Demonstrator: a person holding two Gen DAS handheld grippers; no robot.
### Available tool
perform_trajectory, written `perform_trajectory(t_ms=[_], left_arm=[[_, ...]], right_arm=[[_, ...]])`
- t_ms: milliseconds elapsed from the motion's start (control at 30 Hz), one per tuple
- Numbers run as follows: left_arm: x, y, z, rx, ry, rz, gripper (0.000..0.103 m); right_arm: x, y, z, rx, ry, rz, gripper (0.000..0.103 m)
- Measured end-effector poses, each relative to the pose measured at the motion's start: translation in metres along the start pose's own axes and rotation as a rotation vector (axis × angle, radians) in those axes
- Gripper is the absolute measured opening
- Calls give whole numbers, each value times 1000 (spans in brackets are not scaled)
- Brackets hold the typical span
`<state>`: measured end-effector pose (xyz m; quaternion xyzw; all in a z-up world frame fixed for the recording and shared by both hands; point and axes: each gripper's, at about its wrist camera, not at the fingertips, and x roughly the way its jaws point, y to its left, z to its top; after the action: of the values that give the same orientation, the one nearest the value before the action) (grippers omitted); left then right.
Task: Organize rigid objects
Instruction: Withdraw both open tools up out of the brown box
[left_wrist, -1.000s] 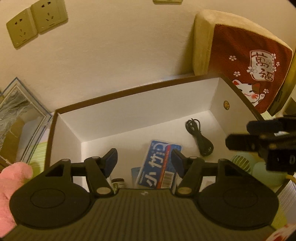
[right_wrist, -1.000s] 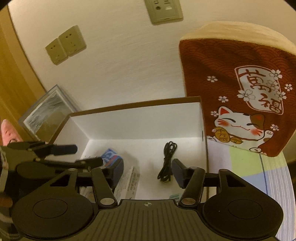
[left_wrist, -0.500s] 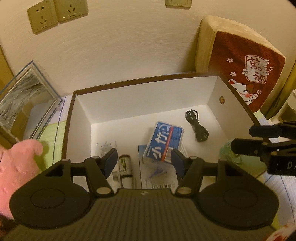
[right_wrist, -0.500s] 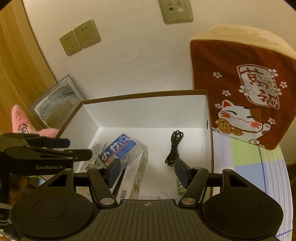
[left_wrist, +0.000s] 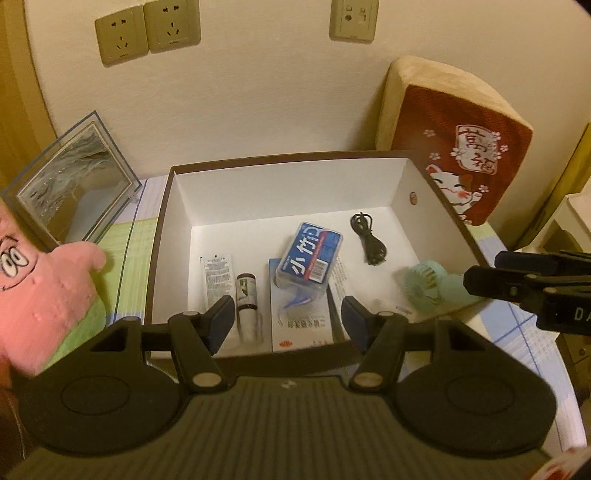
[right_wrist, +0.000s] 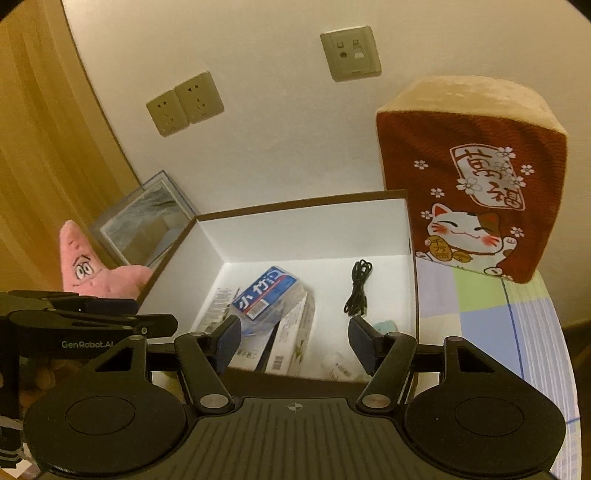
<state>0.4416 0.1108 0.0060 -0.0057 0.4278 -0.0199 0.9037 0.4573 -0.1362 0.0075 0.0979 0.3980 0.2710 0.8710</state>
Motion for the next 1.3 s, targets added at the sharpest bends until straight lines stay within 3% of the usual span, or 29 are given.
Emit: perform_trajectory(t_ms=[467, 1300], left_arm=[[-50, -12, -45, -18, -2, -28, 62], [-85, -31, -151, -19, 59, -77, 62]], right_arm=[[-53, 14, -44, 40, 1, 18, 64], [-92, 27, -138, 74, 107, 2, 64]])
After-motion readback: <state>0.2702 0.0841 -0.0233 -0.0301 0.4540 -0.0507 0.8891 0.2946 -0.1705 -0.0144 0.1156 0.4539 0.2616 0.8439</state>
